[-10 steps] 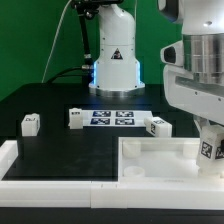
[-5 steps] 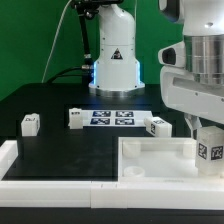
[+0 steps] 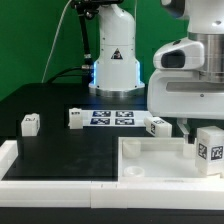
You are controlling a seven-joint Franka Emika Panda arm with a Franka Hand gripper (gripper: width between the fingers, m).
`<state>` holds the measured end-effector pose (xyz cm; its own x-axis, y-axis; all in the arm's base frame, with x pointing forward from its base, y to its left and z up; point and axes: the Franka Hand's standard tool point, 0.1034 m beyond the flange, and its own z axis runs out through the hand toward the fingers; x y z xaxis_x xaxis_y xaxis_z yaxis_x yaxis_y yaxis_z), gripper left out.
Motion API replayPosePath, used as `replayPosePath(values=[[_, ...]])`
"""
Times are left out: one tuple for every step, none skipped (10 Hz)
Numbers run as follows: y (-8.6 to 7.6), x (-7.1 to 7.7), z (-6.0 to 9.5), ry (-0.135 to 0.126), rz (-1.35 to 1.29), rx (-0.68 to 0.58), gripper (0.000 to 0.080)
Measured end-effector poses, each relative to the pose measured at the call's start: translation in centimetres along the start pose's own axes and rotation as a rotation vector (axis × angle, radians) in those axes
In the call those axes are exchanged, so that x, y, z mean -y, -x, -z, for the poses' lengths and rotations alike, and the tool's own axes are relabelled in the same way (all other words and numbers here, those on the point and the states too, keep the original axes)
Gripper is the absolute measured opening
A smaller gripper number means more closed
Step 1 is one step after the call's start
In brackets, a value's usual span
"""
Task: Assemble one leg
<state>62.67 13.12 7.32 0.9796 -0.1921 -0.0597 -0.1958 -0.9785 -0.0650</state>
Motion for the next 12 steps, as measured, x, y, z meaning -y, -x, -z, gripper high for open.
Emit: replayPosePath(values=[[-0.16, -0.13, 0.01, 0.000, 0.142, -0.007, 0.0649], [-0.36, -0.11, 0.09, -0.002, 0.227, -0.018, 0.0649], [-0.42, -0.34, 0.08, -0.001, 0.351, -0.017, 0.0649], [-0.50, -0.59, 0.04, -0.001, 0.428, -0.016, 0.0649], [-0.47, -0.68, -0.07, -0.001, 0.428, -0.014, 0.0649], [-0.48, -0.67, -0.07, 0.000, 0.442, -0.014, 0.0649], [-0.47, -0.67, -0.08, 0.000, 0.442, -0.014, 0.0610], [-0.47, -0.68, -0.08, 0.000, 0.442, -0.014, 0.0474], [-0.47, -0.68, -0.08, 0.000, 0.442, -0.014, 0.0332], [-0.49, -0.70, -0.08, -0.001, 0.422, -0.015, 0.0332], [-0.49, -0.70, -0.08, -0.001, 0.399, -0.015, 0.0294], [-0.49, -0.69, -0.08, -0.002, 0.377, -0.014, 0.0294]])
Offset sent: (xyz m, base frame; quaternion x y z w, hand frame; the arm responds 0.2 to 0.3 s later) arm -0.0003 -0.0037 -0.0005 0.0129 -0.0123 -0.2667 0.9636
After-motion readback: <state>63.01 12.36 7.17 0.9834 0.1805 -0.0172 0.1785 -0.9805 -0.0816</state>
